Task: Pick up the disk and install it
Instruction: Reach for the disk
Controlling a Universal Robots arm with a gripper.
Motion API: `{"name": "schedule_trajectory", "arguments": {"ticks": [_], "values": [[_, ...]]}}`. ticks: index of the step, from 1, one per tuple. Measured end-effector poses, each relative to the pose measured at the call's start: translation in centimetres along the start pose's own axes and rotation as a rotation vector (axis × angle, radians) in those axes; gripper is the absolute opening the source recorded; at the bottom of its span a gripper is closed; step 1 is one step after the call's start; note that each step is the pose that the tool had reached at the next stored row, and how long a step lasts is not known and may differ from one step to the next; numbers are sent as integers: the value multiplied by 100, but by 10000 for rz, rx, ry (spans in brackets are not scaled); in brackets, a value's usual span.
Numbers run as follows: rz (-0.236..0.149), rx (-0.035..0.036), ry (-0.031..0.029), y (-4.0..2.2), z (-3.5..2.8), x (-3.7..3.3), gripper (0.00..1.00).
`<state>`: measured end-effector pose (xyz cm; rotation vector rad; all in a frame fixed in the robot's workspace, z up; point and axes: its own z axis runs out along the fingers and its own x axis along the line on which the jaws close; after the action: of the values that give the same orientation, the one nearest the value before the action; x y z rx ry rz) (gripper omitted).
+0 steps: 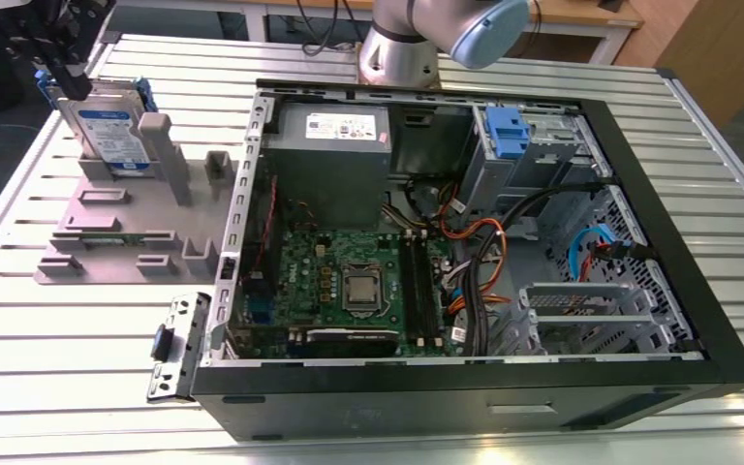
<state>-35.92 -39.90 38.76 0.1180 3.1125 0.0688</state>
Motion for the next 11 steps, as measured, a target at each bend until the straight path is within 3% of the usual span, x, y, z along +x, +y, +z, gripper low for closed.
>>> {"name": "schedule_trajectory", "arguments": {"ticks": [11], "values": [[0, -1, -1, -2, 3, 21, 10]]}}
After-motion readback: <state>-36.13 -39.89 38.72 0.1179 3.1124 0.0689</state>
